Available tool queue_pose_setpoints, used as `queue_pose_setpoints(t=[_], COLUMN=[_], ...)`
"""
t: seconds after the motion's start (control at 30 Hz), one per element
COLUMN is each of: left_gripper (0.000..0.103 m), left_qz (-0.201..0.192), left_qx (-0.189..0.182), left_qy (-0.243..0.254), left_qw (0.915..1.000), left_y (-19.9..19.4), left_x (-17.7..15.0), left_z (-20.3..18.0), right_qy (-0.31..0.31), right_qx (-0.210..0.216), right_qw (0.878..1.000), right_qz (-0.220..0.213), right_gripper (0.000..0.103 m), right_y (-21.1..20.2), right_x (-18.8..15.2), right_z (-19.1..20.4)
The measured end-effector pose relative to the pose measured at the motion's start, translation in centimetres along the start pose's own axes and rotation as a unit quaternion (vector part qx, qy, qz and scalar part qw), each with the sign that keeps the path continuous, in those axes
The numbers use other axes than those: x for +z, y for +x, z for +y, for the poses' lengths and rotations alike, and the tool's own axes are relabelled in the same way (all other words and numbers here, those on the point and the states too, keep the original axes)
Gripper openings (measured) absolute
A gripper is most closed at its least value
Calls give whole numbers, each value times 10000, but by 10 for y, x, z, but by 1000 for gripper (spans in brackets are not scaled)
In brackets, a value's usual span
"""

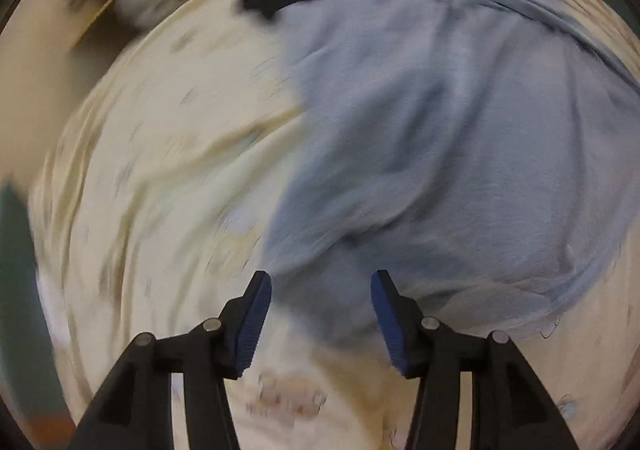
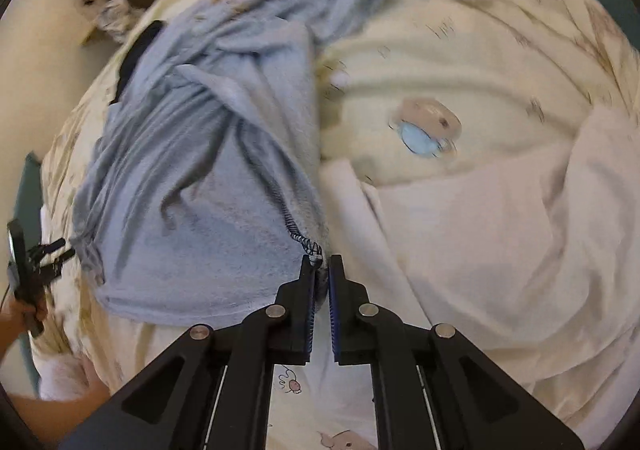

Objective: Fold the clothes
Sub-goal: 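Grasp the grey shirt hem with the right gripper, then grasp the grey shirt hem with the left gripper while the right gripper holds its hem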

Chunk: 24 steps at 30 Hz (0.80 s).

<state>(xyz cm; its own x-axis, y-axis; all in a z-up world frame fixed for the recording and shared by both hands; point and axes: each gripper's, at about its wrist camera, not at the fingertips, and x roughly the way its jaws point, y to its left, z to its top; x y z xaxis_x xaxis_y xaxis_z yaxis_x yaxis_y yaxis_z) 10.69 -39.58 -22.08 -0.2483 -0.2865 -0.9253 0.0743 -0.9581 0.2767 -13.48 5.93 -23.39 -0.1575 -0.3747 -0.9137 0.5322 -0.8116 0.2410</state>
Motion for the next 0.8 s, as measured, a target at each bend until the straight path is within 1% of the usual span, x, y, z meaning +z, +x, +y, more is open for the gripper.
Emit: queue_pose_setpoints(t=[0.03,0.1,0.13,0.2,0.3,0.33,0.37,0.43,0.5,0.6,0.63,0.7,0.77,0.8], left_gripper=[53,53,53,53,53,53,53,53,53,53,53,53,52,40], left_qz=[-47,-114,-167,-161,-264,-281,-260,-194,-123,-30,43,62,73,74], left_qx=[10,51,46,-1,-223,-237,-332,-731,-1099,-1159,-1243,-1090,-1126,-1128], left_qy=[116,237,195,66,-163,-141,-126,-85,108,562,700,985,1076,1113], left_qw=[9999,9996,9997,9998,9993,9992,9990,9971,9938,9917,9898,9891,9878,9873], left_y=[1,5,7,12,12,11,11,11,10,5,6,5,6,7], left_x=[4,16,22,30,37,37,38,37,35,32,31,32,36,38], left_z=[-3,-7,-5,-3,3,3,1,3,1,-7,-10,-15,-18,-19], right_qy=[-17,-50,-66,-99,-149,-165,-161,134,338,186,171,142,132,132], right_qx=[-60,-181,-241,-361,-542,-602,-668,-885,-1010,-874,-782,-591,-327,-250], right_qw=[10000,9998,9996,9992,9982,9978,9973,9957,9939,9958,9966,9979,9991,9994], right_qz=[-22,-67,-90,-134,-201,-224,-244,-251,-272,-200,-201,-203,-215,-201], right_gripper=[9,20,27,27,27,27,27,27,27,27,27,27,27,27], right_y=[-2,-6,-8,-12,-18,-20,-22,-26,-30,-30,-29,-25,-18,-14], right_x=[1,4,6,9,13,15,16,14,12,5,5,5,8,9], right_z=[0,0,0,0,1,1,0,-17,-30,-31,-27,-17,-6,0])
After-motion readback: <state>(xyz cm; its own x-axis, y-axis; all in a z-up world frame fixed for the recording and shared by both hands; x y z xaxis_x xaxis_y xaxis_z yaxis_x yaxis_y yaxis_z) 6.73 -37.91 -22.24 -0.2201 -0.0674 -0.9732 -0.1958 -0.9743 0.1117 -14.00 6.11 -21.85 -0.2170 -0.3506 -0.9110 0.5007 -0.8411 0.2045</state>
